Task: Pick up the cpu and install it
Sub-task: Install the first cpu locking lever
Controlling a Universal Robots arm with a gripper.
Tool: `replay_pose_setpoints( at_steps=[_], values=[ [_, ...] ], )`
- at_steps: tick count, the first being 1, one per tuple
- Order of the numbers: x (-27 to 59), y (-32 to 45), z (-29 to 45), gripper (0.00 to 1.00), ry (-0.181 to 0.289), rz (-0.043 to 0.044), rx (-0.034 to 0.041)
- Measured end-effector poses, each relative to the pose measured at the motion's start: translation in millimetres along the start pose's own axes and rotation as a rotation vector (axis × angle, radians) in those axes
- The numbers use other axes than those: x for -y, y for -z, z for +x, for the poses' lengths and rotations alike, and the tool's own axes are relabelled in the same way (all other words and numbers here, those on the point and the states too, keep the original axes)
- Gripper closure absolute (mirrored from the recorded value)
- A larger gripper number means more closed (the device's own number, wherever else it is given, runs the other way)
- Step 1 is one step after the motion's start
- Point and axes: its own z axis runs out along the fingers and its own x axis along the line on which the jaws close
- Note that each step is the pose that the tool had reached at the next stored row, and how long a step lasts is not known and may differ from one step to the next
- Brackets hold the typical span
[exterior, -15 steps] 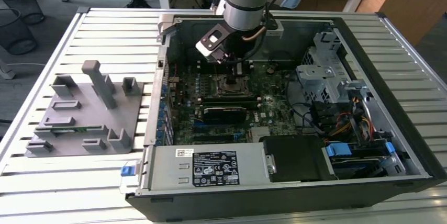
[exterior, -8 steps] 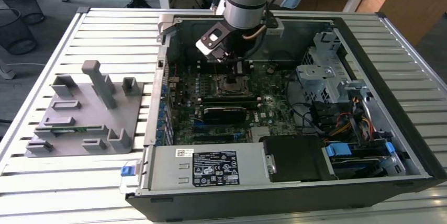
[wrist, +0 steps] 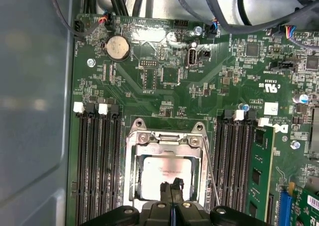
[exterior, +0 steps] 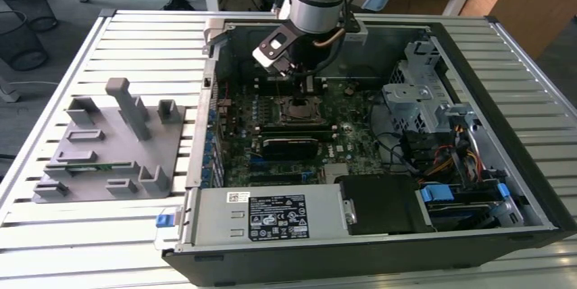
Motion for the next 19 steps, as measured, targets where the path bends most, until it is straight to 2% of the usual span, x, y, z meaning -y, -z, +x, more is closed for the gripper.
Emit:
replay_pose_setpoints(
  at_steps=[6,14,19],
  values=[
    [0.8,1.7,-1.1,0.88,0.000,-0.0141,-0.0016],
    [1.7,18.7,-1.5,0.88,-0.001,-0.0256,-0.0012],
    [2.1,20.7,-5.4,0.88,-0.001,-0.0315,-0.0013]
  ],
)
